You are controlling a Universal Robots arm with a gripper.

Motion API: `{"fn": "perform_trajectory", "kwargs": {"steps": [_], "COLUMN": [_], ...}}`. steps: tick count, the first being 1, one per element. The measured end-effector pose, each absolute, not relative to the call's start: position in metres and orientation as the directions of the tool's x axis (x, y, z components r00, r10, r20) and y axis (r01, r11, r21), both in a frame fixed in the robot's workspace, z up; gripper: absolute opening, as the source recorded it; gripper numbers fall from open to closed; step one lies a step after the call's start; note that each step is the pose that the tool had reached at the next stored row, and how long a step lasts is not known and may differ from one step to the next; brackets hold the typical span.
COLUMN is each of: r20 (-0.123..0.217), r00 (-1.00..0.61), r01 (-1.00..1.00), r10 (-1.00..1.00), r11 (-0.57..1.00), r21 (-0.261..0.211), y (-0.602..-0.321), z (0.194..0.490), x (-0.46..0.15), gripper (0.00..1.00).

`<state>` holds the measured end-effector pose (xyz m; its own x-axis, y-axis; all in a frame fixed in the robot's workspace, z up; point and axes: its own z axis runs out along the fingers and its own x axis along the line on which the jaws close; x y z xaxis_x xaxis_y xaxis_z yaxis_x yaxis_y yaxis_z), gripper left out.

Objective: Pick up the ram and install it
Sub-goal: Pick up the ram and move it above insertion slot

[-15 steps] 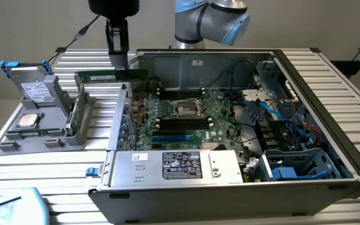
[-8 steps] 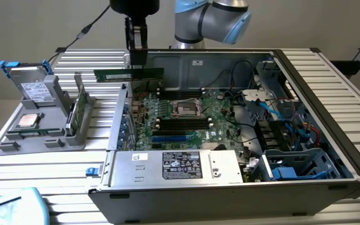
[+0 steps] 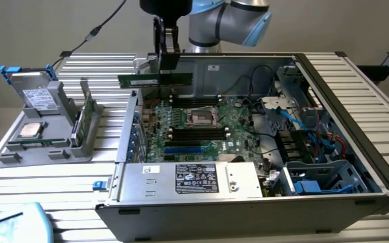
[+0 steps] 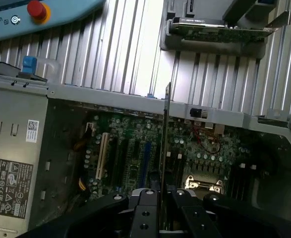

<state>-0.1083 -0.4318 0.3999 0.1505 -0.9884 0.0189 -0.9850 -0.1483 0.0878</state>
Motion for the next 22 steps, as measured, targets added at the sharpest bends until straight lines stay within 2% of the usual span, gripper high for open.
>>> {"fn": "perform_trajectory", "kwargs": {"steps": [22], "r20": [-0.016], "r00": [0.120], "r01": [-0.989], "r10": [-0.993], "r11": [-0.121], "r21": [0.083], "y": [-0.429], "z": [0.390], "x": [-0.073], "gripper": [0.14]}}
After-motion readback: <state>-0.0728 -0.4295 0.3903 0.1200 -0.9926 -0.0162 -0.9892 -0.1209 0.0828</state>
